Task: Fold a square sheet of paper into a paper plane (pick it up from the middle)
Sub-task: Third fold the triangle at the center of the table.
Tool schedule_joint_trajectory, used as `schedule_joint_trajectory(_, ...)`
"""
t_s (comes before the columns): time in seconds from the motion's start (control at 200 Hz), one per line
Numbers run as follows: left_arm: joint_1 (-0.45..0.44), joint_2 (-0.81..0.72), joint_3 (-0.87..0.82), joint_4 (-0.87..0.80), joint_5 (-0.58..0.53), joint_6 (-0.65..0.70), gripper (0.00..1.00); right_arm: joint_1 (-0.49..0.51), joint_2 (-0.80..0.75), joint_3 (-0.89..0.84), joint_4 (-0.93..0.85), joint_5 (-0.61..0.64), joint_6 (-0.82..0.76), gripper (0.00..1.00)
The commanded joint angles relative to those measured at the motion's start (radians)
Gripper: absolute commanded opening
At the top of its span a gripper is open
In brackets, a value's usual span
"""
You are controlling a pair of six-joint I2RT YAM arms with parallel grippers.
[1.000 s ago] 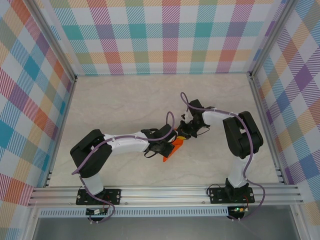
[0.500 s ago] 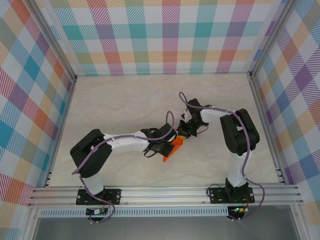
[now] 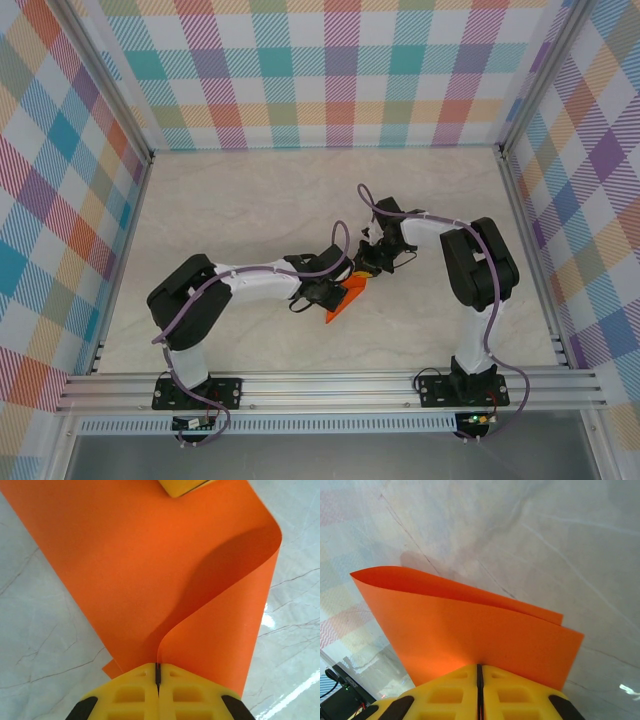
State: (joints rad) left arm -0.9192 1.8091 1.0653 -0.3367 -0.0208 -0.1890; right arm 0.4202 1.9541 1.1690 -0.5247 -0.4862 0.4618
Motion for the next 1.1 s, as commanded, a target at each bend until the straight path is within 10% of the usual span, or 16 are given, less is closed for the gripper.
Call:
schedule_joint_trajectory(0.0, 0.011, 0.006, 0.011, 0.007, 0.009, -0.002, 0.00, 0.006, 0.035, -0.012, -0.030, 0.047, -0.014, 0.10)
schedule_joint_trajectory(0.53, 0.012, 0.009, -0.030, 0.034, 0.002, -0.014, 0.00, -0.006, -0.246, -0.084, 0.003, 0.035, 0.054, 0.17)
schedule_joint_trajectory(1.095, 0.012, -0.004, -0.040, 0.045, 0.007, -0.010, 0.00, 0.060, -0.332, -0.447, 0.461, -0.189, 0.322, 0.05)
